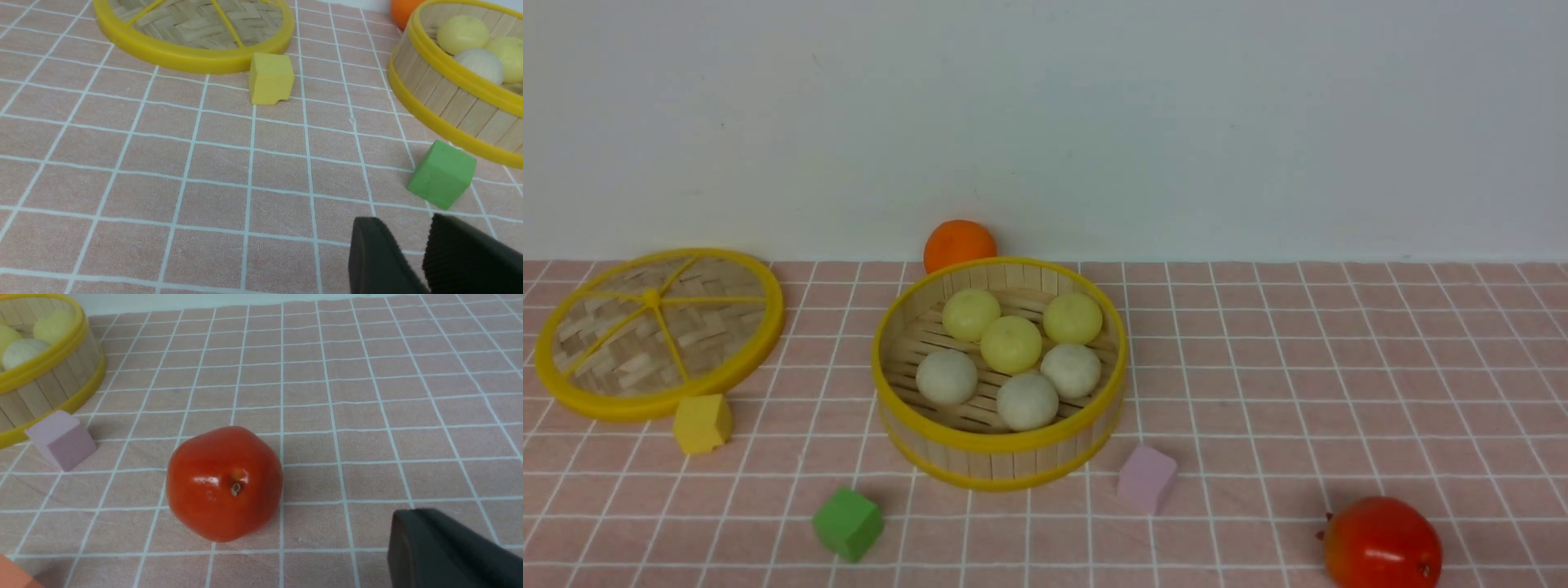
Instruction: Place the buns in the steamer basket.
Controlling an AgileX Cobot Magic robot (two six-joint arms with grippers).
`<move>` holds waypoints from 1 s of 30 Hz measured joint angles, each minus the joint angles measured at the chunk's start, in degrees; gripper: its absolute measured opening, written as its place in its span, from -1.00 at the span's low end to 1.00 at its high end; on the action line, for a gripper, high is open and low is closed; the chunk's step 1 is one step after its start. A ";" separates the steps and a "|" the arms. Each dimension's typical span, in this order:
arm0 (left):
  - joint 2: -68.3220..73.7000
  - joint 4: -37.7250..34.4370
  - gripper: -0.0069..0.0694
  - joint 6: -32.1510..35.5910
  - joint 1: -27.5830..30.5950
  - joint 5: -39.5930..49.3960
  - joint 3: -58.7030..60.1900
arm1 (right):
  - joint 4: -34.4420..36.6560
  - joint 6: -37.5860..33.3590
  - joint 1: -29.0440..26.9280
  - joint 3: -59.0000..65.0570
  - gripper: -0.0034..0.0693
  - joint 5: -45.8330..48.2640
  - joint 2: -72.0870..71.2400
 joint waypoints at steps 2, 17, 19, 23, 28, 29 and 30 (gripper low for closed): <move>0.00 0.00 -0.19 0.00 0.00 0.00 0.00 | 0.00 0.00 0.00 0.00 -0.86 0.00 0.00; 0.00 0.00 -0.19 0.00 0.00 0.00 0.00 | 0.00 0.00 0.00 0.00 -0.84 0.00 0.00; 0.00 0.00 -0.19 0.00 0.00 0.00 0.00 | 0.00 0.00 0.00 0.00 -0.83 0.00 0.00; 0.00 0.00 -0.19 0.00 0.00 0.00 0.00 | 0.00 0.00 0.00 0.00 -0.82 0.00 0.00; 0.00 0.00 -0.19 0.00 0.00 0.00 0.00 | 0.00 0.00 0.00 0.00 -0.80 0.00 0.00; 0.00 0.00 -0.19 0.00 0.00 0.00 0.00 | 0.00 0.00 0.00 0.00 -0.80 0.00 0.00; 0.00 0.00 -0.19 0.00 0.00 0.00 0.00 | 0.00 0.00 0.00 0.00 -0.80 0.00 0.00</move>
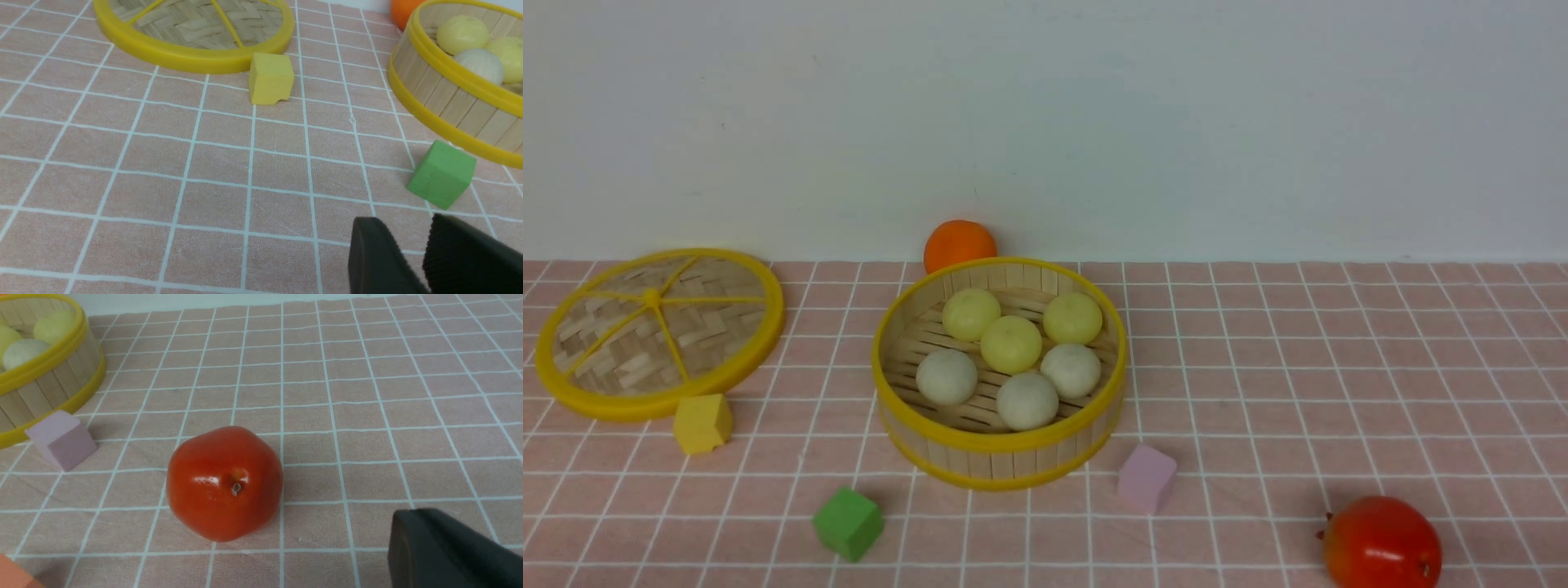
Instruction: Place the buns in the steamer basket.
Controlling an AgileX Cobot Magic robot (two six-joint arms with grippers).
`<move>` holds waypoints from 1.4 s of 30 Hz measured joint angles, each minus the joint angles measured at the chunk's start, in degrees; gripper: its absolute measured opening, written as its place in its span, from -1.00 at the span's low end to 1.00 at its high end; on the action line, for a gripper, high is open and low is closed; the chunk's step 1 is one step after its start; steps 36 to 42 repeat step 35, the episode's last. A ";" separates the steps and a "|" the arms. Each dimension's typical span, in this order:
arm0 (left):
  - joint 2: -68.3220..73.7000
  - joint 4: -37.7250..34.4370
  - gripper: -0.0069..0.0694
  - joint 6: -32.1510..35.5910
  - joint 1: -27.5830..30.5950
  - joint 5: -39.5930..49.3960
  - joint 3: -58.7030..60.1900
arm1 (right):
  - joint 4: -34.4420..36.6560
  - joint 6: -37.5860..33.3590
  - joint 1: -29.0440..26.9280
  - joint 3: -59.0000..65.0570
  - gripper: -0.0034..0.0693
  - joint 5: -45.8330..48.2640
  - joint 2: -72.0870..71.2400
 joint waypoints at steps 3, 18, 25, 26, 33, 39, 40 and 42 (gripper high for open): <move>0.00 0.00 -0.19 0.00 0.00 0.00 0.00 | 0.00 0.00 0.00 0.00 -0.80 0.00 0.00; 0.00 0.00 -0.19 0.00 0.00 0.00 0.00 | 0.02 0.00 0.00 0.00 -0.74 0.00 0.00; 0.00 0.00 -0.19 0.00 0.00 0.00 0.00 | 0.02 0.00 0.00 0.00 -0.71 0.00 0.00; 0.00 0.00 -0.19 0.00 0.00 0.00 0.00 | 0.02 0.00 0.00 0.00 -0.71 0.00 0.00; 0.00 0.00 -0.19 0.00 0.00 0.00 0.00 | 0.02 0.00 0.00 0.00 -0.71 0.00 0.00; 0.00 0.00 -0.19 0.00 0.00 0.00 0.00 | 0.02 0.00 0.00 0.00 -0.70 0.00 0.00; 0.00 0.00 -0.19 0.00 0.00 0.00 0.00 | 0.02 0.00 0.00 0.00 -0.70 0.00 0.00; 0.00 0.00 -0.19 0.00 0.00 0.00 0.00 | 0.02 0.00 0.00 0.00 -0.70 0.00 0.00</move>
